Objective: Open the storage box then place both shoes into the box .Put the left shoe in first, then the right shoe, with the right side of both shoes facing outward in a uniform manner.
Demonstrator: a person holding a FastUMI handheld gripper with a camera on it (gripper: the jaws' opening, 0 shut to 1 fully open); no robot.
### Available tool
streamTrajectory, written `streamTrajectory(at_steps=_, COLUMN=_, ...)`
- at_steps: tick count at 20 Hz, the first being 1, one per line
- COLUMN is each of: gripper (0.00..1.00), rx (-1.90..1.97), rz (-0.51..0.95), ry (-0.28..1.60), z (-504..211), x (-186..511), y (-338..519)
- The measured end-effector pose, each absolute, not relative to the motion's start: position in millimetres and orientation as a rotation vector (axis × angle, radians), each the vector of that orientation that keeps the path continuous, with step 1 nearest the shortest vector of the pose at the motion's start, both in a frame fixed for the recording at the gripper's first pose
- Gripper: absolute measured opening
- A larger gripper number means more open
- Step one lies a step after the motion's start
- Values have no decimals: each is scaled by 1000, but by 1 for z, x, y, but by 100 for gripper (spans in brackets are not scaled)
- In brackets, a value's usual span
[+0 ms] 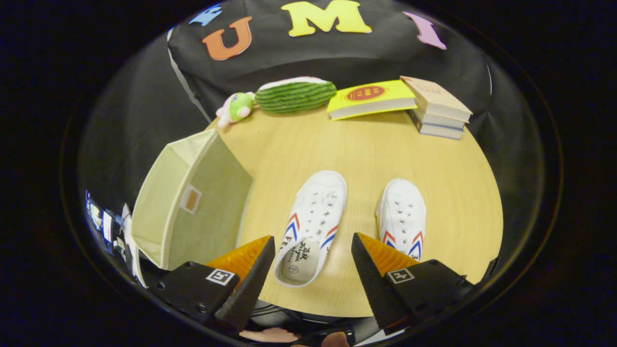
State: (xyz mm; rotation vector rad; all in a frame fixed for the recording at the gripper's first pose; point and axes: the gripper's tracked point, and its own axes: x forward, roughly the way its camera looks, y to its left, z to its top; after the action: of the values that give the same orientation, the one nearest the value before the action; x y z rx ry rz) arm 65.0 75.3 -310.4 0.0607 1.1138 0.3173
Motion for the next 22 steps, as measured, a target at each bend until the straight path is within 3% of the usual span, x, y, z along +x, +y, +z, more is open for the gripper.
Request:
streamTrajectory(at_steps=8, gripper=94, rx=130, rz=308, ry=1257, z=-366, x=65, y=78)
streamTrajectory(at_steps=12, gripper=74, rx=192, rz=314, ry=1306, z=-383, x=64, y=86)
streamTrajectory(at_steps=16, gripper=33, rx=255, rz=316, ry=1308, z=-393, x=60, y=94)
streamTrajectory(at_steps=18, gripper=24, rx=269, rz=313, ry=1289, z=-387, x=62, y=90)
streamTrajectory(at_steps=20, gripper=8, rx=328, rz=304, ry=1294, z=-384, x=60, y=91)
streamTrajectory(at_steps=22, gripper=6, rx=382, rz=300, ry=1307, z=-376, x=58, y=95)
